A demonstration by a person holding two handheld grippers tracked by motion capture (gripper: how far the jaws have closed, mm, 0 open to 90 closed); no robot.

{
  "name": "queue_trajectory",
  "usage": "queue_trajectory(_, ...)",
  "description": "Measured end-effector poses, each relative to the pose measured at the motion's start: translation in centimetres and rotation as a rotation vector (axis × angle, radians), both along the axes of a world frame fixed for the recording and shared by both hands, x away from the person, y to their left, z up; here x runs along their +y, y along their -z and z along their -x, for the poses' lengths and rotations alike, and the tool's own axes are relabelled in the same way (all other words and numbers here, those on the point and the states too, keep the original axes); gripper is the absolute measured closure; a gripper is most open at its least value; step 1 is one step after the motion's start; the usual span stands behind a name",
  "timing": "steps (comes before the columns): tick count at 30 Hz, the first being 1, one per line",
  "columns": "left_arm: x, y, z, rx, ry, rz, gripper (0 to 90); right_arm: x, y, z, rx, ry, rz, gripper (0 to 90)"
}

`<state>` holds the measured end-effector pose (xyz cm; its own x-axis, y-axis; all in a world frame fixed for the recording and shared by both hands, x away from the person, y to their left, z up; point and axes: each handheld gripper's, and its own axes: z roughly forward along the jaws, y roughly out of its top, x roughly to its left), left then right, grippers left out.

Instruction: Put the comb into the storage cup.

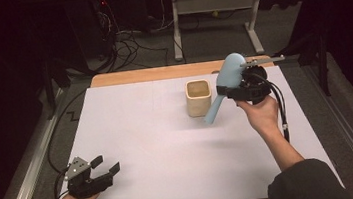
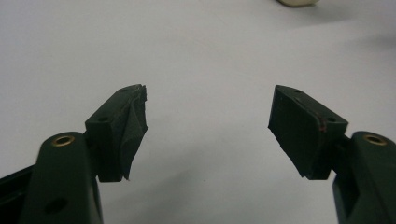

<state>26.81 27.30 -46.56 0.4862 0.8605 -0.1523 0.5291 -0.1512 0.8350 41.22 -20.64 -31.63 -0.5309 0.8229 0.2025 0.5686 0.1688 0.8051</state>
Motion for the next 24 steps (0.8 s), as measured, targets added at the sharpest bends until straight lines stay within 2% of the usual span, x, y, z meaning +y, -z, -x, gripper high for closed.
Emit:
queue_trajectory(14,0.0,0.0,0.0,0.009,0.006,-0.001,27.8,0.8,-1.2,-2.2,-0.003,0.02,-0.017,55.0)
queue_trajectory(24,0.0,0.0,-0.1,0.008,0.0,-0.002,27.3,1.2,-1.7,-3.0,-0.004,0.03,-0.013,55.0)
